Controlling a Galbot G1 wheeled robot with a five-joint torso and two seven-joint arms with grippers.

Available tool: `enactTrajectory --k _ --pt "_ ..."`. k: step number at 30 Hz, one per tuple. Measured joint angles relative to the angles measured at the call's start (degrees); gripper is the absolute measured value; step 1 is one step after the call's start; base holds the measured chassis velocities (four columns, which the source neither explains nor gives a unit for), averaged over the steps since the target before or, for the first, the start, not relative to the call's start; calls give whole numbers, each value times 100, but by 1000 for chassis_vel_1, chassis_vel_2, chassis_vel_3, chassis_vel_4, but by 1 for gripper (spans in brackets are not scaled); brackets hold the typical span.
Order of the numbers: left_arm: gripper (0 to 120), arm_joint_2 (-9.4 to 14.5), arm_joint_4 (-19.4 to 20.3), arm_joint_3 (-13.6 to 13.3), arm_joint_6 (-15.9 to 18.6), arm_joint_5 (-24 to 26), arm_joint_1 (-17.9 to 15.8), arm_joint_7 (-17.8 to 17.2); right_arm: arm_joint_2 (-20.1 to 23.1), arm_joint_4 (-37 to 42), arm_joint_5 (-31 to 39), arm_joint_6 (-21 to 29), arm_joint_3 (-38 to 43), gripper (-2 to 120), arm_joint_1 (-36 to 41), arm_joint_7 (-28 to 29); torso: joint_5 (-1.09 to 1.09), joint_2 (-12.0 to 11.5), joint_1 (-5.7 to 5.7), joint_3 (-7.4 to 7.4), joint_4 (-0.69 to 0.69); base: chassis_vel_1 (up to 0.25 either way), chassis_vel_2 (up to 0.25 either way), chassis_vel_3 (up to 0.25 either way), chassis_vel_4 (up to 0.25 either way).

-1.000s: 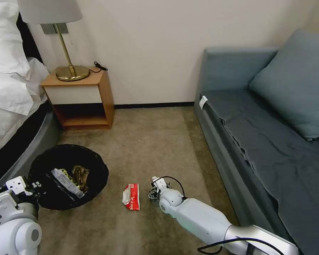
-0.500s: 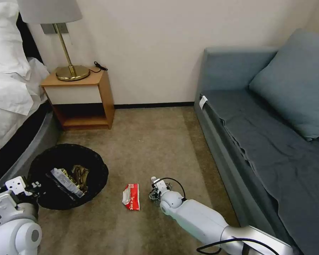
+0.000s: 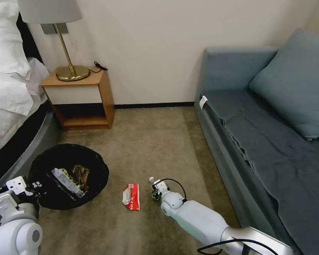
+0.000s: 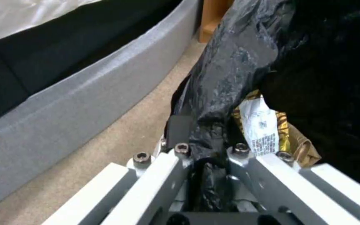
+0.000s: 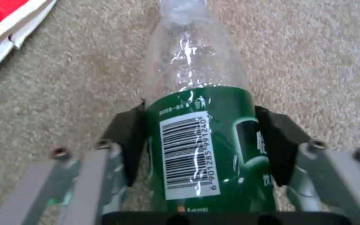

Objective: Pick up the trash bin, then pick up the garbage on the floor and place it into the trash bin.

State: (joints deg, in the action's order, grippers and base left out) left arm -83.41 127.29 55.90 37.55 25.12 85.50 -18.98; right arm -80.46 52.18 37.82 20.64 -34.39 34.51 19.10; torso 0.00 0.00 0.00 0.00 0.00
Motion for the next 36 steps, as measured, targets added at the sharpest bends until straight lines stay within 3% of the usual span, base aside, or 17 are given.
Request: enactTrajectory --k 3,10,16,17,19,25,27,31,36 --pt "2 -7 -9 -19 -1 -15 -6 0 53 97 4 -6 -1 41 19 -2 0 0 0 0 0 0 0 0 0" --pt "2 -23 -25 -35 -8 -28 -4 1 192 422 74 -20 24 23 48 32 0 0 0 0 0 0 0 0 0" --pt "2 -11 -25 -90 -9 -30 -18 3 621 2213 704 107 439 20 -48 393 1 0 0 0 0 0 0 0 0" --pt "2 -11 -25 -90 -9 -30 -18 3 621 2213 704 107 439 20 -48 393 1 0 0 0 0 0 0 0 0" --pt "2 -22 -53 -148 -9 -40 -40 3 671 3109 1116 233 683 20 -210 621 1 0 0 0 0 0 0 0 0" --pt "2 -69 -134 -242 -9 -99 -66 3 438 4425 1801 397 723 20 -496 1083 -1 0 0 0 1 0 0 0 0" --pt "2 -72 -137 -247 -9 -99 -70 2 398 4546 1865 398 683 20 -513 1138 -1 0 0 0 0 0 0 0 0" --pt "2 -84 -176 -265 -3 -97 -129 0 124 5115 2175 327 178 20 -556 1463 -1 1 0 0 0 0 0 0 0" --pt "2 -127 -197 -310 4 -98 -170 -2 -325 4870 2149 129 -508 20 -536 1674 -2 1 0 0 0 0 0 0 0"
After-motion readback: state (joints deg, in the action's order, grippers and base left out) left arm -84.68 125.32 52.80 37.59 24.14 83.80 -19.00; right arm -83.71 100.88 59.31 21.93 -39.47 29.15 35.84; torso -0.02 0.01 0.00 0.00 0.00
